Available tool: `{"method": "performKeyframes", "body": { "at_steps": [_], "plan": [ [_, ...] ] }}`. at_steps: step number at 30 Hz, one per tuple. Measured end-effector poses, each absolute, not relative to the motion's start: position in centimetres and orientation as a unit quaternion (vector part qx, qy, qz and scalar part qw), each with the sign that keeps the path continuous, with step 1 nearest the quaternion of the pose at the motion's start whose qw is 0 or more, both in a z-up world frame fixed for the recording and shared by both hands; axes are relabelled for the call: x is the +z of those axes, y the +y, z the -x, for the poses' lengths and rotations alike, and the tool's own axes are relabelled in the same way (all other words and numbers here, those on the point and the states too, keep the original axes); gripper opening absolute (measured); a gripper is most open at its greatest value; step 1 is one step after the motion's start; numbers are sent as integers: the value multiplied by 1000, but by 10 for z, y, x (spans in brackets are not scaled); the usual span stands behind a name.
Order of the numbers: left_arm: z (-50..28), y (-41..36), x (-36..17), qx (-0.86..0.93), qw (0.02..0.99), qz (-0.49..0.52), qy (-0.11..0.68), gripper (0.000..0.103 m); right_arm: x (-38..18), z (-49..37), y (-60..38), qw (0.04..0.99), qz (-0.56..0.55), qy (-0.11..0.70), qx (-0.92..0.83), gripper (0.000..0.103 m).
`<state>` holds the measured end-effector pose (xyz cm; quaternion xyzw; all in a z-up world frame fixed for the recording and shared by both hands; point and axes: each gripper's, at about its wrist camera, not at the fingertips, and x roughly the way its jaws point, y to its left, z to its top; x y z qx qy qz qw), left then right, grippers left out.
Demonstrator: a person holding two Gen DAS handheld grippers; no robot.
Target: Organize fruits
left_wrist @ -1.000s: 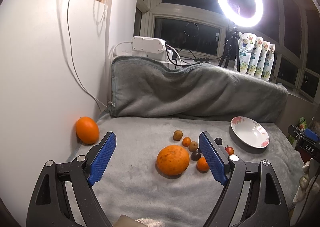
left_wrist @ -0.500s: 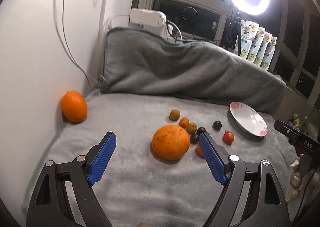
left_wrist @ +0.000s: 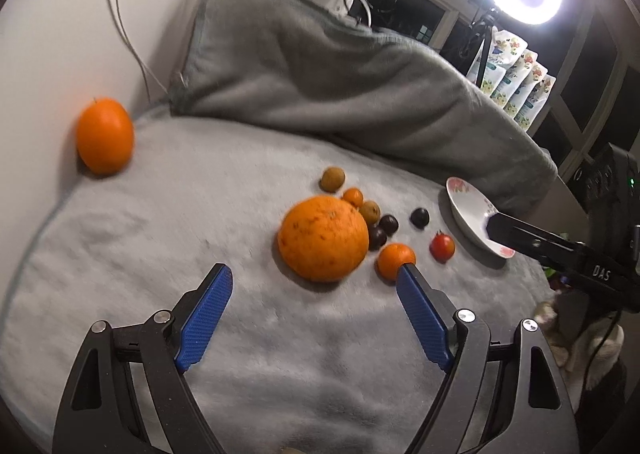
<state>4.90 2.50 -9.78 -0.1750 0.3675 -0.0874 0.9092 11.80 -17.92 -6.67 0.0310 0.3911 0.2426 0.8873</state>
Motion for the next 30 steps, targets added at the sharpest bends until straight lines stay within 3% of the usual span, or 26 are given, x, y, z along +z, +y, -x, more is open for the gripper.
{"method": "performKeyframes", "body": {
  "at_steps": [8, 18, 30],
  "plan": [
    [-60, 19, -117, -109, 894, 190, 391, 76, -76, -145, -136, 844, -29, 435, 311, 103],
    [-71, 23, -127, -119, 885, 208, 399, 61, -95, -178, -107, 783, -75, 493, 371, 79],
    [-83, 27, -131, -126, 875, 228, 408, 57, -110, -190, -97, 760, -93, 519, 380, 70]
  ]
}}
